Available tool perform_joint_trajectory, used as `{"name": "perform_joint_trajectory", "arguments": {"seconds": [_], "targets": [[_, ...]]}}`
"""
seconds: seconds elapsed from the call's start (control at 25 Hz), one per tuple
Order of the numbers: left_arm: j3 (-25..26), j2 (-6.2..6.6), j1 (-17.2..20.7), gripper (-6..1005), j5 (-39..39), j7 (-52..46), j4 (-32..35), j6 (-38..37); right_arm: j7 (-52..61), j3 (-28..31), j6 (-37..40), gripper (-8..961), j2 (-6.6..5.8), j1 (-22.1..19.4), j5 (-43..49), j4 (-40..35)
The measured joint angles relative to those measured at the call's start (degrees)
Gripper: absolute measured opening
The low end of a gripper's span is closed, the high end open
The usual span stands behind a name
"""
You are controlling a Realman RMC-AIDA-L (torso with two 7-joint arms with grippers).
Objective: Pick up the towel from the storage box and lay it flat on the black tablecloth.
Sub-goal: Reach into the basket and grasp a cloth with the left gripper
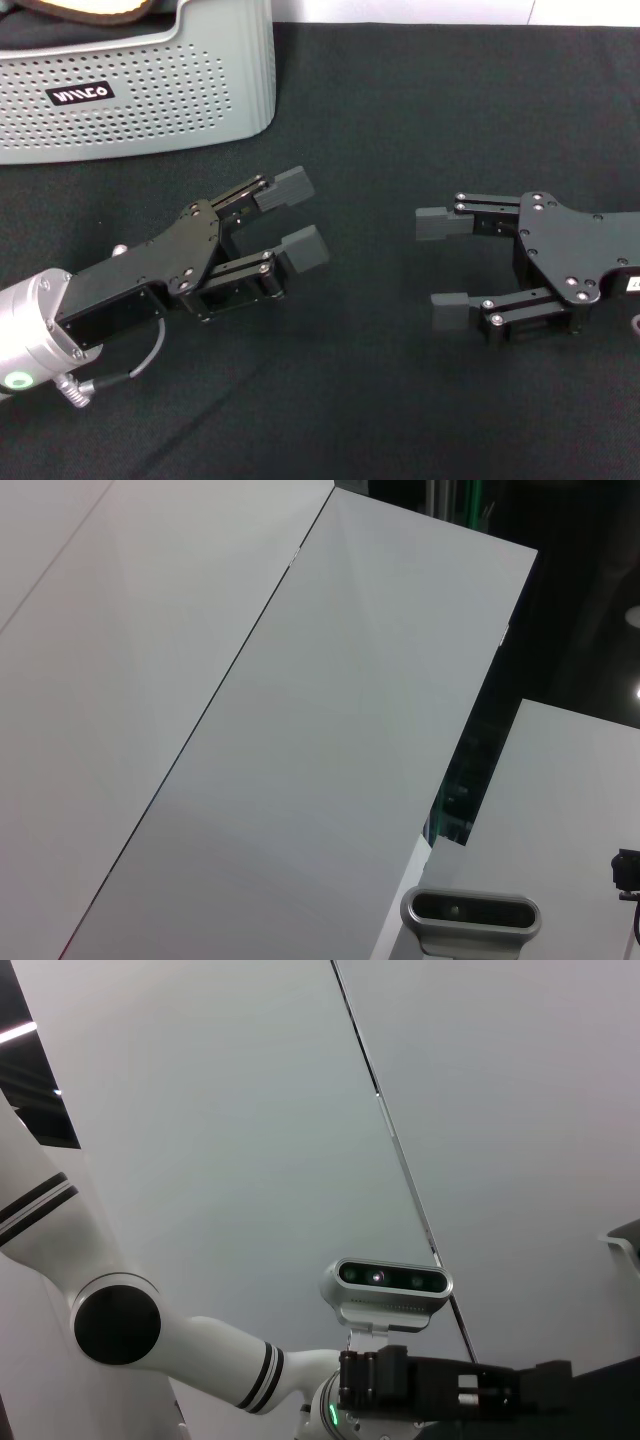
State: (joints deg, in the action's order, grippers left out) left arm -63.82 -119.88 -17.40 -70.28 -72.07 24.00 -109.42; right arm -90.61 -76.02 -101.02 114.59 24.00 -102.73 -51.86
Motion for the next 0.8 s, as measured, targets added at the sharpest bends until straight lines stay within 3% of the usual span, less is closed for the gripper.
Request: {"name": "perform_joint_trajectory", "arguments": {"seconds": [0.48, 0.8], "targets": [[0.0, 0.0, 0.0, 866, 0.0, 0.0, -0.3, 0.0, -0.2, 0.2, 0.3, 870, 0.02, 0.0, 0.0, 0.5], [0.0, -0.07, -0.1, 860, 2.3, 1.4, -1.0, 0.7, -1.3, 3.8, 1.3, 870, 0.17, 0.3, 0.1, 3.0]]}}
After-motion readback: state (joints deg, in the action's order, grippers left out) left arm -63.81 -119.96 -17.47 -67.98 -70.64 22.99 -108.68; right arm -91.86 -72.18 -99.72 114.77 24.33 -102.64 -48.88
